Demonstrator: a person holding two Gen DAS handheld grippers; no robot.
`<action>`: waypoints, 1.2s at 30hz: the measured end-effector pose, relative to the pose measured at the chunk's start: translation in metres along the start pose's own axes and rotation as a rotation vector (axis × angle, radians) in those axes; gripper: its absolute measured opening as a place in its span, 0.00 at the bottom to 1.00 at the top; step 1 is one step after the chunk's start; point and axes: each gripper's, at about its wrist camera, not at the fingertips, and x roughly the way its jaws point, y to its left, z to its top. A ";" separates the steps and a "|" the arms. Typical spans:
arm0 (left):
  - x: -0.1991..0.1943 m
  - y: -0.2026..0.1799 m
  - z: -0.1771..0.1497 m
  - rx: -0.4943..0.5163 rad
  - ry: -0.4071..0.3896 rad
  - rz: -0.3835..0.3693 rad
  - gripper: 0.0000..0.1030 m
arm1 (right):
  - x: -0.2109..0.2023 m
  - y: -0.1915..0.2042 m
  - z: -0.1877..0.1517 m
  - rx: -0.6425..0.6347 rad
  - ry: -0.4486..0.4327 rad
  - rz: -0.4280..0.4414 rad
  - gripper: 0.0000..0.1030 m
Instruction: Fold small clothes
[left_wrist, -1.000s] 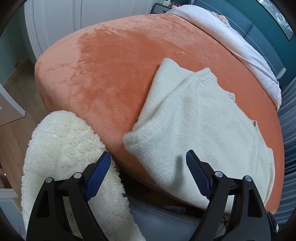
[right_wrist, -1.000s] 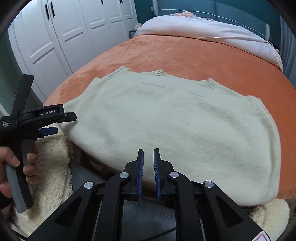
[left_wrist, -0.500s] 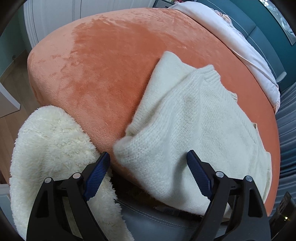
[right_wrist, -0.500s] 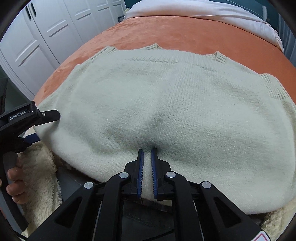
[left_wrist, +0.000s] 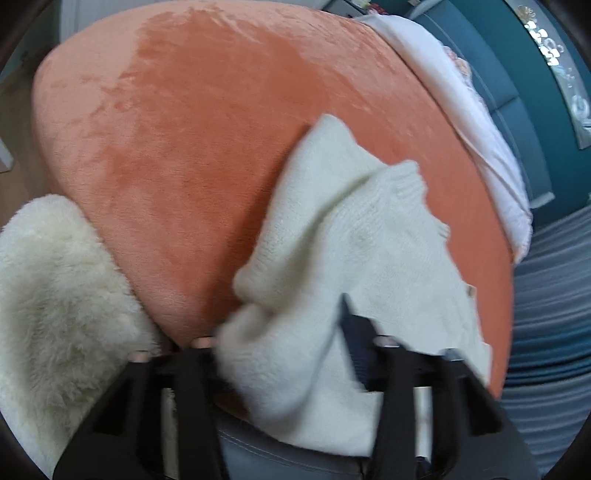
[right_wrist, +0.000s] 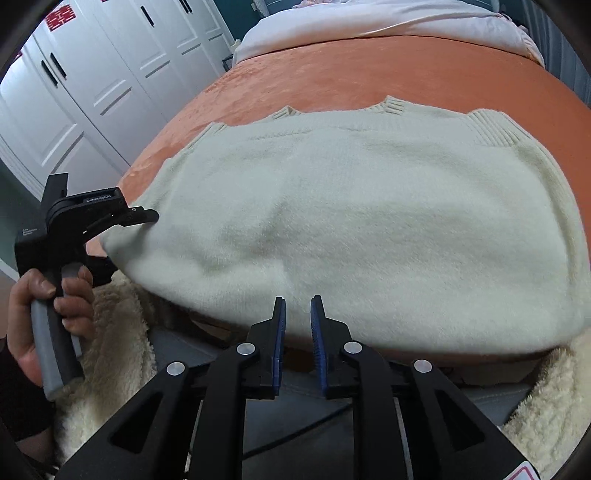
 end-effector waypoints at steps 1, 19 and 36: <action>-0.006 -0.006 0.000 0.013 -0.007 -0.012 0.26 | -0.006 -0.007 -0.005 0.018 -0.005 -0.001 0.15; -0.014 -0.342 -0.177 0.856 0.059 -0.289 0.22 | -0.102 -0.140 -0.032 0.356 -0.254 -0.043 0.22; 0.013 -0.218 -0.226 1.020 0.091 0.061 0.91 | -0.111 -0.176 -0.012 0.456 -0.277 0.107 0.59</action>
